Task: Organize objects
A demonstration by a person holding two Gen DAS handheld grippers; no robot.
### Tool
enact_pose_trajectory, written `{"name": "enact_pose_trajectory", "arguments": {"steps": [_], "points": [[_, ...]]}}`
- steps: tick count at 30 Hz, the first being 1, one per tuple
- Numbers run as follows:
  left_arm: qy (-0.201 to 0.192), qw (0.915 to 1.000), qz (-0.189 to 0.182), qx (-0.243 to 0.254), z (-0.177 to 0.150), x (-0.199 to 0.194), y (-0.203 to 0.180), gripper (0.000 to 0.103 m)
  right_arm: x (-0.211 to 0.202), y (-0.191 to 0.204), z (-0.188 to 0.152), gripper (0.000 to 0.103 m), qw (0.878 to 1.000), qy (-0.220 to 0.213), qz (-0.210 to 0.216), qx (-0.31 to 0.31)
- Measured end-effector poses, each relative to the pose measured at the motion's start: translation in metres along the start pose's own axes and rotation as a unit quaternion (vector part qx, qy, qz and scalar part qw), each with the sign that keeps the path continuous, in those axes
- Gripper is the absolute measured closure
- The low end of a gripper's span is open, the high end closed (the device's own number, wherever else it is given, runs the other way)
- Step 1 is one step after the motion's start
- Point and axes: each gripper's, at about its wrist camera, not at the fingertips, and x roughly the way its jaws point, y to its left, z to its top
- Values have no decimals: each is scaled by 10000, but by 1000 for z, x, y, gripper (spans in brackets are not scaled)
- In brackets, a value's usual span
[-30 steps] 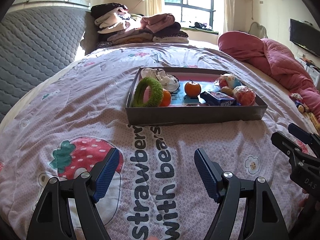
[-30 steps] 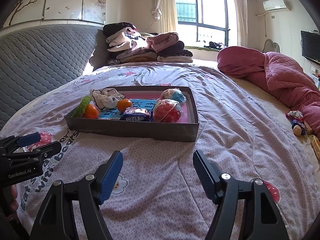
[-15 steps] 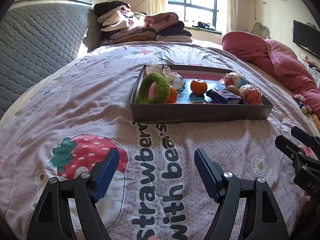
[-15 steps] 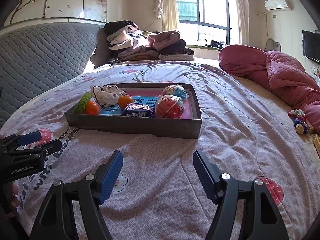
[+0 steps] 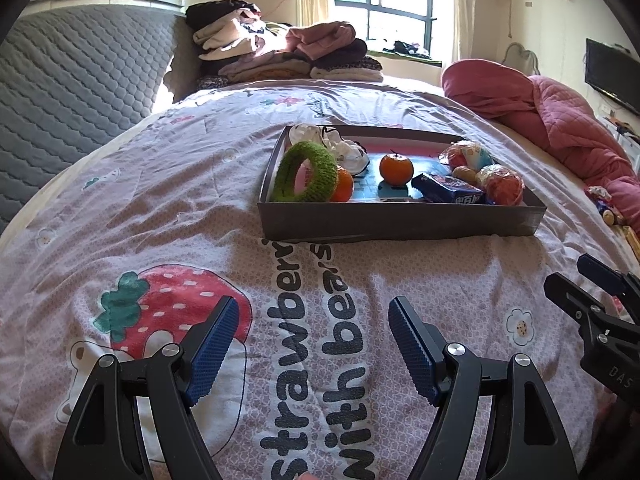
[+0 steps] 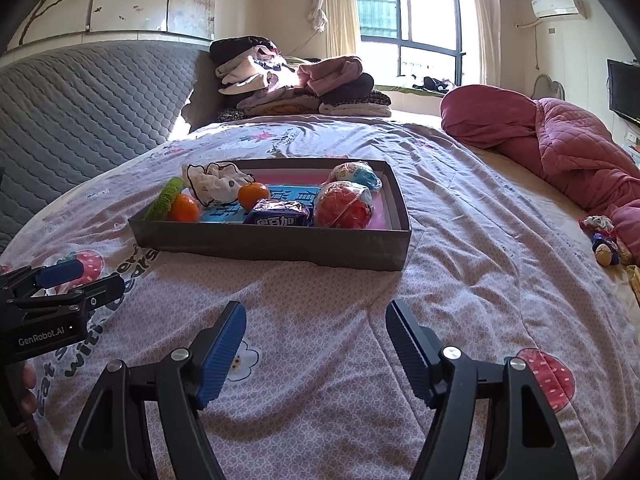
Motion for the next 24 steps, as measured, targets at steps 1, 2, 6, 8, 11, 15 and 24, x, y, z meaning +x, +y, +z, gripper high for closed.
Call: {"name": "enact_pose_trajectory", "arguments": {"steps": [1, 2, 6, 8, 11, 15, 24], "points": [[8, 10000, -3, -7, 0, 0, 0, 25, 0, 0, 0, 31, 10000, 8, 8, 9], [21, 10000, -4, -17, 0, 1, 0, 25, 0, 0, 0, 31, 10000, 15, -1, 13], [30, 10000, 4, 1, 0, 1, 0, 25, 0, 0, -2, 31, 10000, 12, -15, 19], [24, 10000, 1, 24, 0, 2, -1, 25, 1, 0, -3, 31, 10000, 24, 9, 19], [30, 10000, 11, 73, -1, 3, -2, 25, 2, 0, -3, 31, 10000, 40, -1, 14], [69, 9999, -5, 75, -1, 4, -3, 25, 4, 1, -3, 31, 10000, 62, 8, 10], [107, 9999, -41, 28, 0, 8, -1, 25, 8, 1, -5, 31, 9999, 107, 13, 6]]}}
